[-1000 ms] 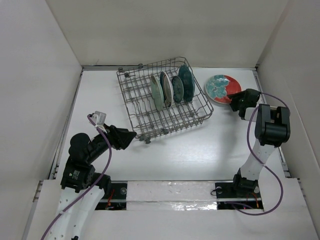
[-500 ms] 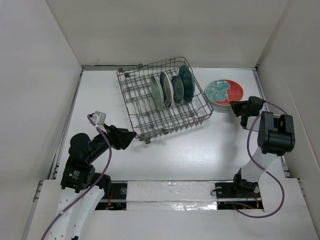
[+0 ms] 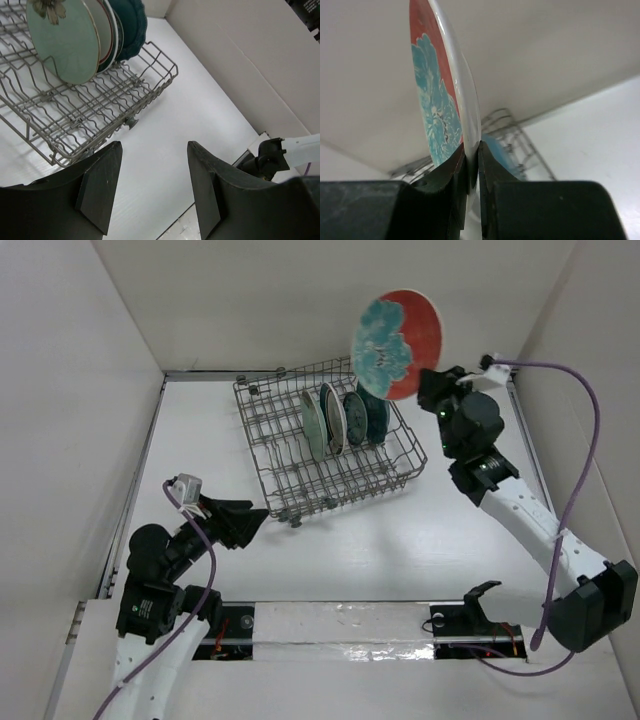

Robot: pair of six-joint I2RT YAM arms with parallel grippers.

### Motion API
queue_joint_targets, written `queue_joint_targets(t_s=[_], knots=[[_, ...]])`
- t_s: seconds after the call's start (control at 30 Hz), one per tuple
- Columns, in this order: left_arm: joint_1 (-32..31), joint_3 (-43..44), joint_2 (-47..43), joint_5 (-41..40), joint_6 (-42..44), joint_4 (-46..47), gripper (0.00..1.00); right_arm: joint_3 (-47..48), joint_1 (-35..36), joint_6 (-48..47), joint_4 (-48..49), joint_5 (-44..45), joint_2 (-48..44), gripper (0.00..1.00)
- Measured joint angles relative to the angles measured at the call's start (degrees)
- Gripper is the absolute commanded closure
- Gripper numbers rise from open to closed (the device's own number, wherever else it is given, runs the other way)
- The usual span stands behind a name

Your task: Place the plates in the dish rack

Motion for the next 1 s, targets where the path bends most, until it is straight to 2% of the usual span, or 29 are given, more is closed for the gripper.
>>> queue_joint_targets(t_s=[0.17,0.33,0.47,0.63,0.77,1.0], knots=[[0.0,0.1,-5.4,0.1,-0.2,-0.2,0.49,14.6,17.1,-13.6,-2.4,4.9,8.2,1.0],[0.0,0.2,-5.6,0.0,-0.7,-0.7,0.49,31.5,25.8,-21.7,-10.6,8.9,23.9,1.0],[0.0,0.2,-5.6,0.1,-2.0,-2.0,0.49,44.3,29.2,-27.3,-17.7,15.6,38.2,1.0],[-0.2,0.3,-5.6,0.0,-2.8,-2.9,0.49,52.5,31.1,-31.3,-22.5,22.6,50.7,1.0],[-0.6,0.3,-5.6,0.0,-2.9,-3.1,0.49,55.9,31.2,-33.1,-25.0,25.4,55.8,1.0],[-1.0,0.3,-5.6,0.0,-3.0,-3.3,0.49,60.8,31.4,-35.4,-25.1,26.2,58.2,1.0]])
